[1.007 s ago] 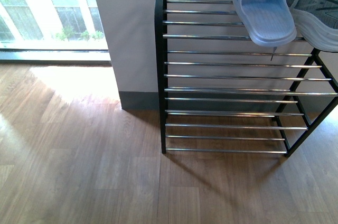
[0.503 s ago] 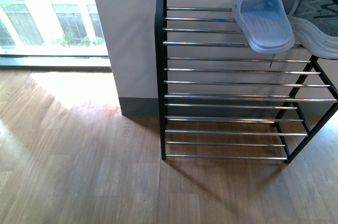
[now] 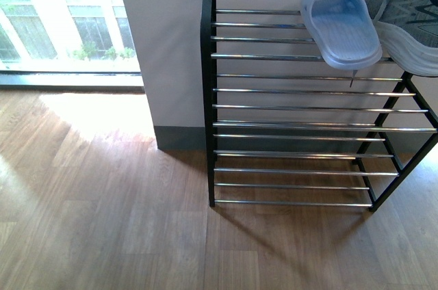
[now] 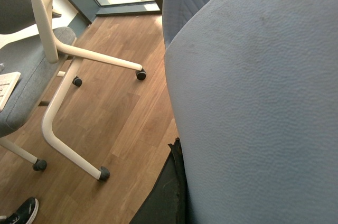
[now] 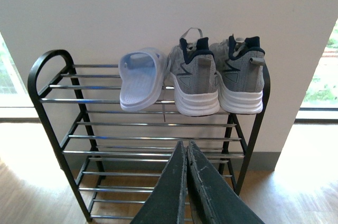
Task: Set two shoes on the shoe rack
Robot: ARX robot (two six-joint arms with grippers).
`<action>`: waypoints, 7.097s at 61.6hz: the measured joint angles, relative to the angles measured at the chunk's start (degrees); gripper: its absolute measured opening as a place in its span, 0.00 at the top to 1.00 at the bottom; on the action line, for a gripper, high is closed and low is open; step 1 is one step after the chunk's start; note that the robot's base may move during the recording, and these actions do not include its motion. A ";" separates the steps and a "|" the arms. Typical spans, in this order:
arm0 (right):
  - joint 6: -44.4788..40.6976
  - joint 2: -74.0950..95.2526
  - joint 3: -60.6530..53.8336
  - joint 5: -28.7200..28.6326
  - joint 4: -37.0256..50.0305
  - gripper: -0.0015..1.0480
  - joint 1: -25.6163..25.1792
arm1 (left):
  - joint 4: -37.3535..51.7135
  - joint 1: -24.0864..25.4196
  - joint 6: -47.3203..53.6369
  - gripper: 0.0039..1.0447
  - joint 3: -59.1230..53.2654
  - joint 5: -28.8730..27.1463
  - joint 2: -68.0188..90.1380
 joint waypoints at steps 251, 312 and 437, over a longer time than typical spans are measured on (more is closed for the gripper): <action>-0.02 -9.79 0.02 0.13 -10.14 0.09 0.00 | 25.14 -12.74 -16.37 0.99 -5.70 21.62 1.05; -0.04 -9.79 0.02 0.13 -10.14 0.09 0.00 | -8.59 -12.72 -16.37 0.99 -8.68 21.59 -37.66; -0.02 -9.79 0.02 0.11 -10.14 0.09 0.00 | -28.52 -12.68 -16.37 0.09 -8.68 21.59 -56.61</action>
